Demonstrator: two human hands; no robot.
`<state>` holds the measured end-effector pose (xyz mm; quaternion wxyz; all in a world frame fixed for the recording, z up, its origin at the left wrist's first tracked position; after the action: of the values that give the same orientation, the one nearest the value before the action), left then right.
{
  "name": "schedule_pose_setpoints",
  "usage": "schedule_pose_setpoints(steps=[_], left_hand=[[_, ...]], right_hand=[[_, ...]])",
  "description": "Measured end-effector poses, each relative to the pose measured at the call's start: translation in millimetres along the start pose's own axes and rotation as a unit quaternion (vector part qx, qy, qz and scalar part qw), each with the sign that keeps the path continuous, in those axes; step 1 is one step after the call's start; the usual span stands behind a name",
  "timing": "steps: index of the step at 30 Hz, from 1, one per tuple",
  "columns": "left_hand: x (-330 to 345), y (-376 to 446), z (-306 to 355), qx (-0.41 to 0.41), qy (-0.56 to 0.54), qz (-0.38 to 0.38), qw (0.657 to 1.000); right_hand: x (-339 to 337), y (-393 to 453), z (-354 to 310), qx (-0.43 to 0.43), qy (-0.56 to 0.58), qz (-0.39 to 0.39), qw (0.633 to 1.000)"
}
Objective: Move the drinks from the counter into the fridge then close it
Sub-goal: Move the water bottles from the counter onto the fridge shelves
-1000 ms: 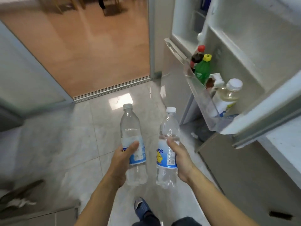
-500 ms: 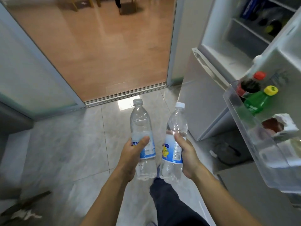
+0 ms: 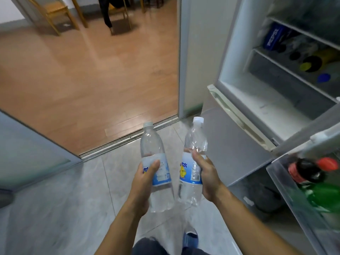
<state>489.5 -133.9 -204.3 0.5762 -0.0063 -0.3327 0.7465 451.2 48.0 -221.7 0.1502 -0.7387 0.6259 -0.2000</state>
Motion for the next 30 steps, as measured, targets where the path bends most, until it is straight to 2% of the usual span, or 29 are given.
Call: schedule_pose_setpoints(steps=[5,12,18,24,30], left_hand=[[21,85,36,-0.022,0.016,-0.044,0.999],[89,190,98,-0.075,0.012,-0.167,0.983],[205,229,114,-0.124,0.038,-0.303,0.944],[325,238,99,-0.173,0.055,-0.399,0.899],[430,255,107,-0.153,0.073,-0.462,0.871]], right_hand=[[-4,57,-30,-0.003,0.028,0.057,0.998],[-24,111,-76,0.004,0.106,0.223,0.969],[-82,109,-128,-0.017,0.12,0.362,0.925],[-171,89,-177,-0.074,0.171,0.476,0.859],[-257,85,-235,-0.132,0.198,0.542,0.806]])
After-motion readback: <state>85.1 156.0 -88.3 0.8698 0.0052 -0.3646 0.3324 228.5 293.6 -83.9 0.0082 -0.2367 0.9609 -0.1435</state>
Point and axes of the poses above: each hand's wrist, its own y-axis towards the middle knuckle, its own x-axis out of the palm, z = x × y, the point moved 9 cm from there along y, towards the middle knuckle, and after that the axes turned 15 degrees about -y, right-handed, at the moved point
